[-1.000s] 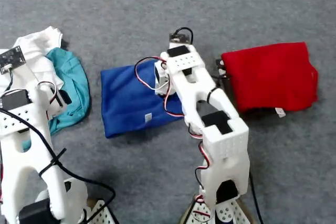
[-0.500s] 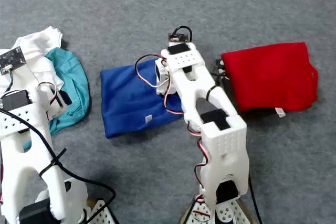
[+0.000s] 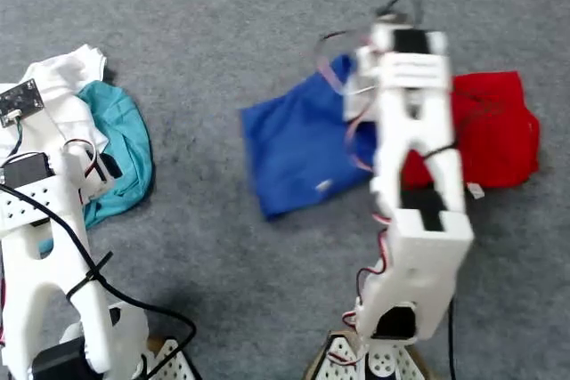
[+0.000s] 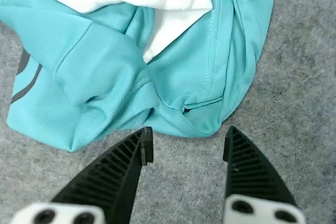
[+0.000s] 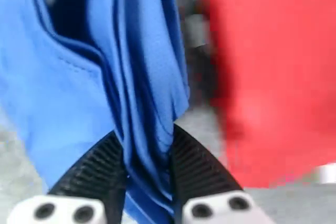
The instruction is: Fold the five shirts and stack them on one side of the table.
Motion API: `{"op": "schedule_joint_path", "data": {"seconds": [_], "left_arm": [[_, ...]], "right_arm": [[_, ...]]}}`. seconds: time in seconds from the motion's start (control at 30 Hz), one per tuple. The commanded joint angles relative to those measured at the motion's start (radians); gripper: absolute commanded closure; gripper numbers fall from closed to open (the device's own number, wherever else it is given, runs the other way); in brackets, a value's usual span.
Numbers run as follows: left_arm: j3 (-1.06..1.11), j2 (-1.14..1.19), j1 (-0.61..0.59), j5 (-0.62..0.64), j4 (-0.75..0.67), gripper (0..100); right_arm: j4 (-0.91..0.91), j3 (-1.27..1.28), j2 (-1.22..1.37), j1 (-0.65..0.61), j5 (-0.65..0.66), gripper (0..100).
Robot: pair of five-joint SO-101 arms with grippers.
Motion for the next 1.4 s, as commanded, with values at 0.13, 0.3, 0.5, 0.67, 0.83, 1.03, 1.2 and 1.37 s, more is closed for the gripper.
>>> {"op": "schedule_joint_path", "data": {"seconds": [0.13, 0.3, 0.5, 0.67, 0.83, 1.03, 1.2, 1.37], "left_arm": [[-0.012, -0.028, -0.006, -0.008, -0.011, 77], [-0.014, -0.028, -0.005, -0.008, -0.011, 77], [-0.014, -0.028, -0.005, -0.008, -0.011, 77], [-0.014, -0.028, -0.006, -0.008, -0.005, 77], [-0.014, -0.028, -0.006, -0.032, -0.003, 77], [-0.147, -0.030, -0.014, -0.091, 0.107, 77], [-0.327, -0.019, -0.037, -0.092, 0.190, 77], [-0.377, -0.015, -0.126, -0.092, 0.189, 77]], "right_arm": [[-0.054, -0.179, -0.064, 0.334, 0.227, 99.7], [-0.127, -0.177, -0.062, 0.461, 0.307, 99.6], [-0.184, -0.188, 0.018, 0.516, 0.348, 99.4], [-0.187, -0.189, 0.068, 0.529, 0.370, 99.3], [-0.209, -0.191, 0.065, 0.538, 0.364, 97.1], [-0.140, -0.260, 0.070, 0.524, 0.373, 69.9], [-0.041, -0.357, 0.065, 0.504, 0.411, 59.9], [0.049, -0.509, 0.065, 0.503, 0.405, 68.4]]}}
